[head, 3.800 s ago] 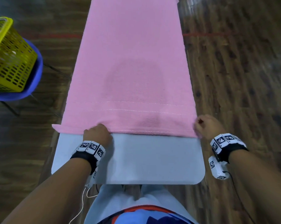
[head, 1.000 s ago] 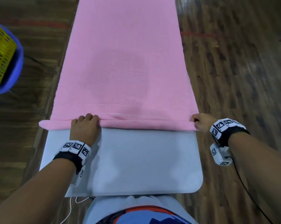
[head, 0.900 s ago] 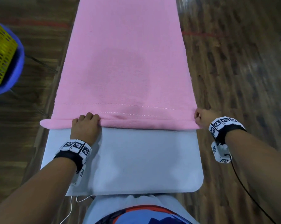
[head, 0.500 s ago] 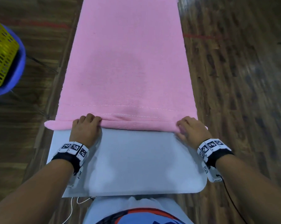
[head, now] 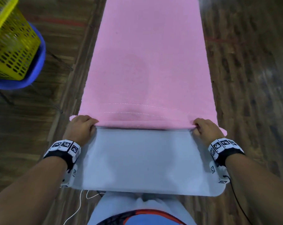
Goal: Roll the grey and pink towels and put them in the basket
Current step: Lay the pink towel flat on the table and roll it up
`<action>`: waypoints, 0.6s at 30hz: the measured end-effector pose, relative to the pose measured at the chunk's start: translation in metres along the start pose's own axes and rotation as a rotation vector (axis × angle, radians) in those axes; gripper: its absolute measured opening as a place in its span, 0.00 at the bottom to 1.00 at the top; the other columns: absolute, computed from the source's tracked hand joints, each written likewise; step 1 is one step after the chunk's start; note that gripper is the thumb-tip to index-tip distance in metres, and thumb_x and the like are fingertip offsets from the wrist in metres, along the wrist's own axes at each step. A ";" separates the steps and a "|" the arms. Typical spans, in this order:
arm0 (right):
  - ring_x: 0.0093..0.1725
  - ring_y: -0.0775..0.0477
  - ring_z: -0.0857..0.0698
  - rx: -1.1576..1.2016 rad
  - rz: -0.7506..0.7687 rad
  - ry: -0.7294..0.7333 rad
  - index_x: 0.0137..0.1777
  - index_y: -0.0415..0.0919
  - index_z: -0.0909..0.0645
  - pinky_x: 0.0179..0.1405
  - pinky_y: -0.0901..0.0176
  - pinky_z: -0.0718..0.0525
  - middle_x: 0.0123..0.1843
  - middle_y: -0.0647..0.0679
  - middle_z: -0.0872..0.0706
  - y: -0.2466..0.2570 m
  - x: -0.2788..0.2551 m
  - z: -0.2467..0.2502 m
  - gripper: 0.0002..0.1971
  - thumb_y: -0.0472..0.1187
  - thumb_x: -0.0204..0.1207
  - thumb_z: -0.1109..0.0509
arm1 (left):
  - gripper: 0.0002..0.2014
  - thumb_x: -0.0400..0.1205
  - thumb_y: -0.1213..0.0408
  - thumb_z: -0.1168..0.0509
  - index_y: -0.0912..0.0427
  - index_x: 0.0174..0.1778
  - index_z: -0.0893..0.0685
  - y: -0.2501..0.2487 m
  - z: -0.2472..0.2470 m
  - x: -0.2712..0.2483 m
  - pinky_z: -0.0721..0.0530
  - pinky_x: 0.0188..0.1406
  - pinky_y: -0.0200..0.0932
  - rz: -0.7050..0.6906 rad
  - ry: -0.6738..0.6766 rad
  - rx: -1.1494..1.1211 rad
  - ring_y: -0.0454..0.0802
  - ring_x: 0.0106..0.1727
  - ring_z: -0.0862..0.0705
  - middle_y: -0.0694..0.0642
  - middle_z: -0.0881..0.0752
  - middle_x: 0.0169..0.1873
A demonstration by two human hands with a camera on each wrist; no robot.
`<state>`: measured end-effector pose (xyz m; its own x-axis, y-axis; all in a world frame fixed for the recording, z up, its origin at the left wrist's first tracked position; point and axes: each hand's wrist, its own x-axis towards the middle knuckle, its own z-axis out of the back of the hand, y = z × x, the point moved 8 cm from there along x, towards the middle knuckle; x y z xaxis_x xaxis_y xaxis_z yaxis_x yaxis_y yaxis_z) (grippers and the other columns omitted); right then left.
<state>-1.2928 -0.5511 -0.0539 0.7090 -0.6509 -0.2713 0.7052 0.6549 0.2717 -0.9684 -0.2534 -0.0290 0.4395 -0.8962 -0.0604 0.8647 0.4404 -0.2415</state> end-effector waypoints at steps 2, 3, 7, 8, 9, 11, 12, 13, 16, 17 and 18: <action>0.35 0.41 0.20 0.076 -0.063 0.028 0.45 0.47 0.24 0.30 0.58 0.30 0.37 0.46 0.14 -0.005 0.002 0.002 0.04 0.41 0.73 0.31 | 0.25 0.72 0.56 0.49 0.65 0.45 0.09 0.004 -0.001 0.003 0.17 0.50 0.56 0.022 0.078 0.000 0.64 0.43 0.13 0.65 0.09 0.40; 0.33 0.42 0.21 0.085 -0.105 0.063 0.43 0.50 0.27 0.29 0.58 0.30 0.33 0.47 0.17 -0.009 0.004 0.003 0.05 0.43 0.74 0.32 | 0.26 0.72 0.54 0.50 0.63 0.48 0.09 0.007 -0.002 0.005 0.18 0.51 0.54 0.044 0.122 0.002 0.64 0.45 0.14 0.65 0.10 0.42; 0.41 0.38 0.18 -0.017 -0.232 0.219 0.47 0.48 0.25 0.41 0.52 0.19 0.42 0.40 0.14 -0.015 0.018 0.008 0.02 0.44 0.75 0.35 | 0.14 0.79 0.57 0.45 0.51 0.55 0.18 0.030 -0.010 0.016 0.20 0.47 0.50 0.213 0.300 -0.074 0.61 0.44 0.16 0.60 0.11 0.43; 0.43 0.38 0.17 -0.081 -0.252 0.202 0.49 0.48 0.25 0.42 0.52 0.19 0.45 0.40 0.13 -0.015 0.021 0.013 0.05 0.44 0.75 0.35 | 0.11 0.80 0.59 0.42 0.49 0.56 0.20 0.033 -0.012 0.018 0.19 0.47 0.50 0.230 0.331 -0.085 0.61 0.44 0.17 0.58 0.11 0.43; 0.45 0.38 0.17 -0.173 -0.255 0.147 0.52 0.47 0.25 0.42 0.53 0.20 0.48 0.40 0.14 -0.011 0.024 0.020 0.08 0.45 0.75 0.35 | 0.11 0.81 0.60 0.41 0.49 0.58 0.21 0.035 -0.013 0.021 0.19 0.48 0.50 0.224 0.342 -0.073 0.60 0.44 0.17 0.57 0.12 0.43; 0.50 0.35 0.18 -0.305 -0.216 -0.012 0.58 0.44 0.25 0.44 0.50 0.22 0.53 0.40 0.18 0.005 0.026 0.031 0.13 0.44 0.75 0.33 | 0.12 0.81 0.58 0.37 0.49 0.60 0.21 0.037 -0.014 0.026 0.19 0.50 0.51 0.189 0.318 -0.027 0.57 0.49 0.17 0.54 0.14 0.49; 0.51 0.33 0.19 -0.322 -0.177 -0.065 0.59 0.42 0.25 0.45 0.48 0.22 0.55 0.38 0.19 0.017 0.025 0.030 0.14 0.44 0.75 0.32 | 0.13 0.80 0.57 0.35 0.49 0.61 0.20 0.038 -0.014 0.027 0.19 0.51 0.51 0.174 0.290 -0.030 0.55 0.51 0.17 0.53 0.15 0.51; 0.51 0.32 0.19 -0.321 -0.129 -0.089 0.60 0.40 0.24 0.45 0.46 0.22 0.55 0.37 0.19 0.032 0.023 0.025 0.15 0.44 0.76 0.32 | 0.14 0.80 0.55 0.33 0.50 0.61 0.19 0.039 -0.013 0.024 0.19 0.51 0.51 0.163 0.267 -0.043 0.55 0.52 0.17 0.53 0.16 0.52; 0.47 0.34 0.19 -0.324 0.008 -0.069 0.58 0.41 0.22 0.42 0.47 0.21 0.53 0.39 0.19 0.072 0.011 -0.006 0.13 0.45 0.76 0.33 | 0.15 0.77 0.56 0.28 0.54 0.59 0.15 0.047 -0.011 0.009 0.18 0.51 0.53 0.101 0.205 -0.031 0.59 0.54 0.17 0.55 0.16 0.54; 0.48 0.35 0.20 -0.327 0.019 -0.038 0.58 0.42 0.23 0.43 0.49 0.21 0.54 0.40 0.20 0.081 0.008 -0.017 0.14 0.47 0.76 0.33 | 0.14 0.76 0.59 0.26 0.56 0.56 0.13 0.051 -0.009 0.002 0.17 0.49 0.54 0.080 0.167 -0.021 0.62 0.52 0.16 0.57 0.15 0.52; 0.50 0.37 0.20 -0.328 0.009 -0.007 0.60 0.44 0.23 0.44 0.49 0.21 0.56 0.41 0.20 0.086 0.005 -0.027 0.16 0.48 0.75 0.34 | 0.11 0.74 0.63 0.24 0.58 0.52 0.11 0.057 -0.005 -0.004 0.17 0.45 0.55 0.065 0.122 -0.019 0.63 0.49 0.15 0.59 0.14 0.48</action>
<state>-1.2293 -0.4879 -0.0564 0.7159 -0.6467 -0.2632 0.6621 0.7484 -0.0383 -0.9221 -0.2252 -0.0476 0.4605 -0.8663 -0.1937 0.8301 0.4975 -0.2518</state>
